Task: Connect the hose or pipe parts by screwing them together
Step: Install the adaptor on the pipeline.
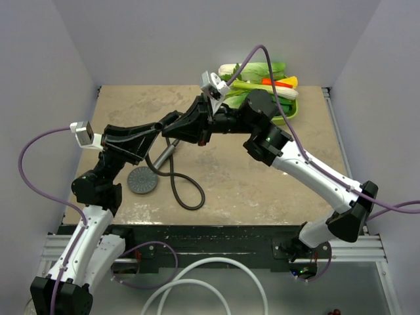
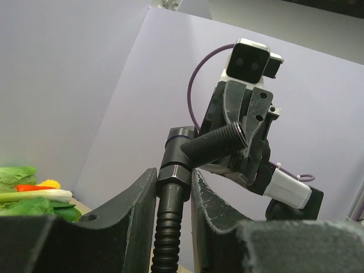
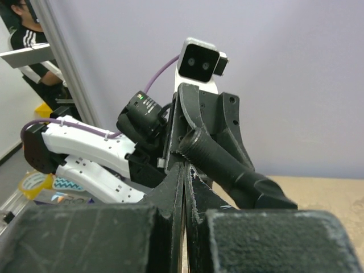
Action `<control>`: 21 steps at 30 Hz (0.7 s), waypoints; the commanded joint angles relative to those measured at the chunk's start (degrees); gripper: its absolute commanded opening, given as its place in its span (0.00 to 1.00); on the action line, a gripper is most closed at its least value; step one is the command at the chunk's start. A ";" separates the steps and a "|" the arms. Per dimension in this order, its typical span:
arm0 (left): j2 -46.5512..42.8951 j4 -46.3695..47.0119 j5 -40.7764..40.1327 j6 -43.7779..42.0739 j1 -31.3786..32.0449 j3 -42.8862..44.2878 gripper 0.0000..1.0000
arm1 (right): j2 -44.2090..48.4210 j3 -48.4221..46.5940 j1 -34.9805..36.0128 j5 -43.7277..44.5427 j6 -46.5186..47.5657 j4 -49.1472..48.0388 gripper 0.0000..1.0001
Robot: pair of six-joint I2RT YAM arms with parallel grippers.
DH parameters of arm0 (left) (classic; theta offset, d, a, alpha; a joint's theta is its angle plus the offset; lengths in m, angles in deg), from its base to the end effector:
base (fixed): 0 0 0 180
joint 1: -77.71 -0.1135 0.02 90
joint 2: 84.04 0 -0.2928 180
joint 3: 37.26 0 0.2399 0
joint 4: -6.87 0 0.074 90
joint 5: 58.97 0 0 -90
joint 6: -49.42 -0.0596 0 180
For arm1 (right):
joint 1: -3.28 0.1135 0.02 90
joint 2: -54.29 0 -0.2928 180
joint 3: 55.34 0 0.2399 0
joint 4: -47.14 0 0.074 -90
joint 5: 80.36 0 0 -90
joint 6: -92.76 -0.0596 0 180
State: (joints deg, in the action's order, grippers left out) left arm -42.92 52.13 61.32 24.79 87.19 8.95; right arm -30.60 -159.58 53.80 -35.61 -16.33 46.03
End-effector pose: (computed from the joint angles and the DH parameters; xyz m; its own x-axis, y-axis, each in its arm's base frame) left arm 0.1119 -0.0492 0.4239 -0.1013 -0.7789 -0.6189 0.8819 0.2176 -0.4182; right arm 0.1765 0.2808 0.5252 -0.1061 0.2334 -0.9666 -0.9860 -0.1506 0.0718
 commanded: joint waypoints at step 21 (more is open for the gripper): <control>-0.52 3.36 -0.66 0.03 -0.25 2.03 0.00 | -8.98 -22.56 1.60 11.67 12.50 23.68 0.00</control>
State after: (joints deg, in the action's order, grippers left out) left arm -42.70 50.79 60.62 24.79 87.08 8.95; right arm -38.79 -177.31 55.51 -28.79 -6.17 65.74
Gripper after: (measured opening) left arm 0.319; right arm 0.006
